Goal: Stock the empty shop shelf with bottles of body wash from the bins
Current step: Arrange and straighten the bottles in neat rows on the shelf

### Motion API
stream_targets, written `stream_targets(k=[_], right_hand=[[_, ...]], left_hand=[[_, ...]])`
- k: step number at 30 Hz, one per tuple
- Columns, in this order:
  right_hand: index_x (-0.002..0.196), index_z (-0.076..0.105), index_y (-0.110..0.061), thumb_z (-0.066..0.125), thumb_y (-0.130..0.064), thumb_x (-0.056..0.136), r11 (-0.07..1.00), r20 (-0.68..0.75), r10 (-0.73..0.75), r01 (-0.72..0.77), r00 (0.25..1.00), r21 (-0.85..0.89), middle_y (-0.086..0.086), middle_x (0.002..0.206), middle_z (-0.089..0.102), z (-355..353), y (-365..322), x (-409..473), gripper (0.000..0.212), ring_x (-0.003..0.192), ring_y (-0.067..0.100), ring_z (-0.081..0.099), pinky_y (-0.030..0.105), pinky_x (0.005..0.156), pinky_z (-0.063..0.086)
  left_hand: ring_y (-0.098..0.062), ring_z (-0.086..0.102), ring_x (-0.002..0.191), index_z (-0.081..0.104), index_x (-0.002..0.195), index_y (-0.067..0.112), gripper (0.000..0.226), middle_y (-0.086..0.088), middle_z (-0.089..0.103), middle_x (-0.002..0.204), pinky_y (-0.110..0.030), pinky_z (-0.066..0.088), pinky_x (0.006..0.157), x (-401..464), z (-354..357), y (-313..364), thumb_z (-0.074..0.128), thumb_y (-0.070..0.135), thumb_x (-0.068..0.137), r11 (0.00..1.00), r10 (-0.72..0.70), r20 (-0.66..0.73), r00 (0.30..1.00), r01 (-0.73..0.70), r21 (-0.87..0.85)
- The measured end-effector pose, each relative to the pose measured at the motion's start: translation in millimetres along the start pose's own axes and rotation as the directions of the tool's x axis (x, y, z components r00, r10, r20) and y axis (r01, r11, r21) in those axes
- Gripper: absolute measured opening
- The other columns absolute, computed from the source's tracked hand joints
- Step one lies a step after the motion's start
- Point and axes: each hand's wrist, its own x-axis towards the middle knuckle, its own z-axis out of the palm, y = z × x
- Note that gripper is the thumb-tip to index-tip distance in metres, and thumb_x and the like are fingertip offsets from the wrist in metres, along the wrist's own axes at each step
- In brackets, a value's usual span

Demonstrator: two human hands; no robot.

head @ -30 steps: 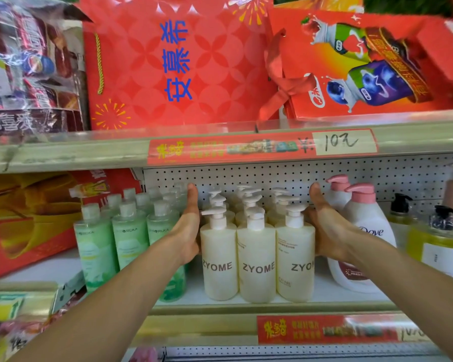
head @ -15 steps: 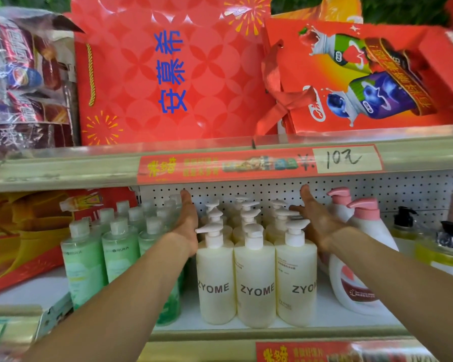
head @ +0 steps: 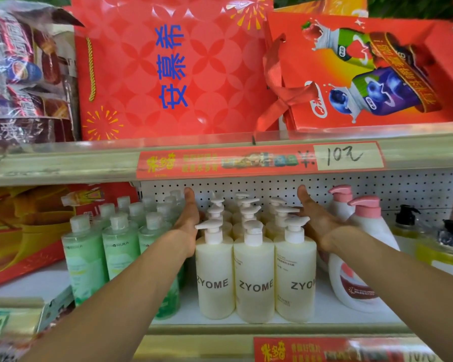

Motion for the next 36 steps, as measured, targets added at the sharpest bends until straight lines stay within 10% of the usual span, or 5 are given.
stream_targets(k=[7, 10, 13, 19, 36], right_hand=[[0.122, 0.064, -0.016, 0.043, -0.087, 0.066, 0.985, -0.007, -0.104, 0.104, 0.995, 0.138, 0.008, 0.122, 0.067, 11.5, 18.3, -59.3, 0.093, 0.114, 0.024, 0.062, 0.043, 0.107, 0.04], [0.133, 0.048, -0.026, 0.052, -0.086, 0.066, 0.966, -0.032, -0.193, 0.184, 0.981, -0.184, -0.011, 0.133, 0.054, 20.3, 42.2, -105.7, 0.09, 0.124, 0.008, 0.05, 0.04, 0.11, 0.036], [0.136, 0.036, -0.022, 0.079, -0.034, 0.074, 0.911, 0.044, -0.363, 0.365, 0.931, -0.192, -0.012, 0.119, 0.059, 27.9, 70.4, -136.0, 0.076, 0.096, -0.014, 0.059, 0.009, 0.075, 0.05], [0.127, 0.028, -0.028, 0.084, -0.007, 0.065, 0.822, -0.049, -0.492, 0.446, 0.869, -0.356, -0.013, 0.119, 0.052, 37.4, 102.0, -126.9, 0.086, 0.104, -0.011, 0.054, 0.006, 0.076, 0.047], [0.136, 0.029, -0.022, 0.08, -0.012, 0.073, 0.849, -0.052, -0.416, 0.368, 0.908, -0.379, -0.01, 0.116, 0.053, 30.7, 99.8, -127.9, 0.082, 0.1, -0.002, 0.054, 0.009, 0.071, 0.042]], left_hand=[[-0.028, 0.068, 0.104, 0.062, 0.125, 0.023, 0.089, -0.009, 0.071, 0.114, -0.045, 0.051, 0.094, -61.2, -3.3, -33.4, 0.025, 0.088, 0.077, 0.951, 0.176, 0.08, 0.981, -0.149, -0.272], [-0.017, 0.061, 0.114, 0.051, 0.135, 0.039, 0.096, 0.004, 0.067, 0.124, -0.048, 0.044, 0.102, -96.9, -2.8, -73.0, 0.031, 0.097, 0.061, 0.937, 0.35, 0.069, 0.934, -0.349, -0.027], [-0.008, 0.053, 0.125, 0.021, 0.147, 0.044, 0.109, 0.013, 0.053, 0.138, -0.045, 0.042, 0.108, -114.9, -1.1, -108.3, 0.076, 0.07, 0.058, 0.832, 0.525, 0.123, 0.842, -0.538, 0.135], [-0.013, 0.027, 0.14, -0.028, 0.146, 0.038, 0.161, 0.013, 0.013, 0.155, -0.043, 0.03, 0.116, -116.2, 9.8, -127.7, 0.097, 0.034, 0.046, 0.693, 0.597, 0.067, 0.8, -0.556, 0.459], [-0.016, 0.043, 0.131, -0.005, 0.151, 0.038, 0.137, 0.002, 0.037, 0.146, -0.047, 0.04, 0.109, -107.0, 0.0, -132.4, 0.091, 0.036, 0.053, 0.697, 0.573, 0.041, 0.818, -0.514, 0.5]])
